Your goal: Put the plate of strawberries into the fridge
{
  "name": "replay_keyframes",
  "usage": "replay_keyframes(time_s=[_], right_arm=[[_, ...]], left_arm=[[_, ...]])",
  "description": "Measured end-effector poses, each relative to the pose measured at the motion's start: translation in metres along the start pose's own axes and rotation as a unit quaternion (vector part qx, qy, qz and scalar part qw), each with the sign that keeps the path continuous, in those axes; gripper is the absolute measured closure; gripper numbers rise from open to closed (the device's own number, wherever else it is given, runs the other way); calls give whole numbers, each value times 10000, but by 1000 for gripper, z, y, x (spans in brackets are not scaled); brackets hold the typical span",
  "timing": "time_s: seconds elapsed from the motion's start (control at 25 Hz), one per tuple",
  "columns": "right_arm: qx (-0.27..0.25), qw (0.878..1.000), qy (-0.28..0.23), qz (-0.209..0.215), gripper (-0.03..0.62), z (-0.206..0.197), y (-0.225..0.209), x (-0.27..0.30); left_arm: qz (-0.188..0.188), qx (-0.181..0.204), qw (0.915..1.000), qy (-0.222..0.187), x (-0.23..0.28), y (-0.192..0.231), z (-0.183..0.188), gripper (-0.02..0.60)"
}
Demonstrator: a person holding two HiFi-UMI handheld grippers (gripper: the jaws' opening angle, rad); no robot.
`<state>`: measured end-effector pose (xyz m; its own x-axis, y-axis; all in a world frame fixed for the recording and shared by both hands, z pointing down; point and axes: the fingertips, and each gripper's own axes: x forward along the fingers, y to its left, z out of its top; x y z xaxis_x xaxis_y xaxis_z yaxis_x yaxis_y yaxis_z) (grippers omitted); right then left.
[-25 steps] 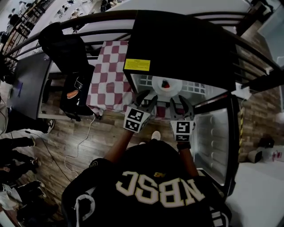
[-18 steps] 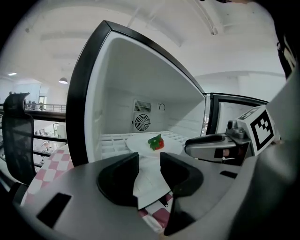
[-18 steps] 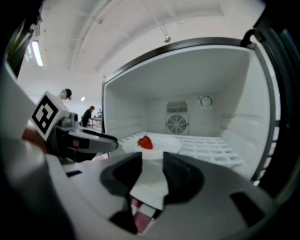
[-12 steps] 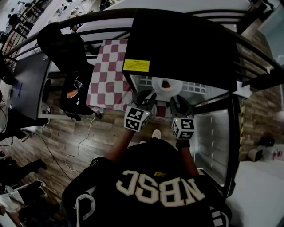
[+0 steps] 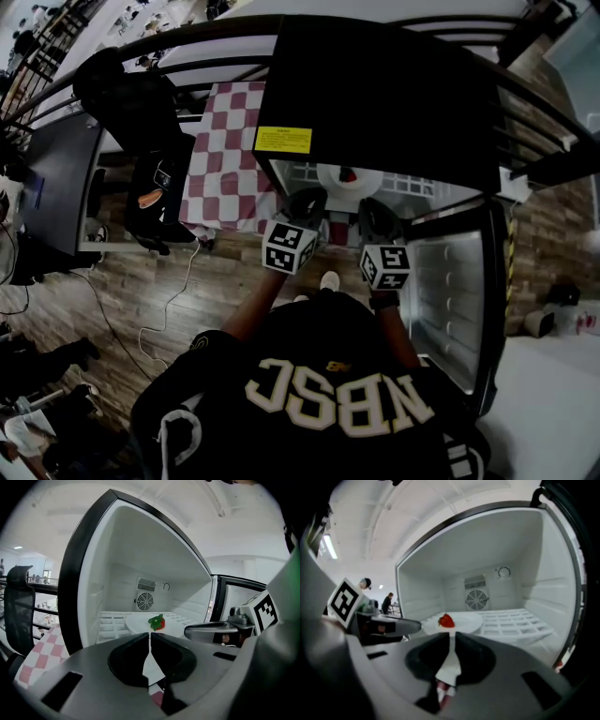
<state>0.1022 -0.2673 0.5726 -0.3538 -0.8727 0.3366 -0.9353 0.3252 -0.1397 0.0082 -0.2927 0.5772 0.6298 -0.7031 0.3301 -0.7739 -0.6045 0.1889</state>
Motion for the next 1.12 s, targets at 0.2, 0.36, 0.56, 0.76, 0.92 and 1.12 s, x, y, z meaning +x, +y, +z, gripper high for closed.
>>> replay_keyframes(time_s=[0.2, 0.36, 0.56, 0.76, 0.92, 1.12], right_arm=[[-18, 10000, 3, 2, 549, 4, -2, 4], [-25, 10000, 0, -19, 549, 8, -3, 11], [-75, 9999, -68, -6, 549, 15, -5, 21], [-148, 9999, -66, -21, 553, 17, -9, 28], [-195, 9998, -41, -50, 554, 19, -11, 32], [-244, 9997, 14, -89, 557, 21, -15, 37]], left_arm=[[27, -58, 10000, 23, 4, 0, 7, 557], [43, -70, 9999, 92, 10, 2, 5, 558], [39, -112, 9999, 85, 18, 2, 8, 558], [90, -170, 9997, 123, 24, 4, 11, 560], [130, -230, 9995, 146, 28, 6, 14, 560], [161, -298, 9992, 223, 32, 7, 14, 560]])
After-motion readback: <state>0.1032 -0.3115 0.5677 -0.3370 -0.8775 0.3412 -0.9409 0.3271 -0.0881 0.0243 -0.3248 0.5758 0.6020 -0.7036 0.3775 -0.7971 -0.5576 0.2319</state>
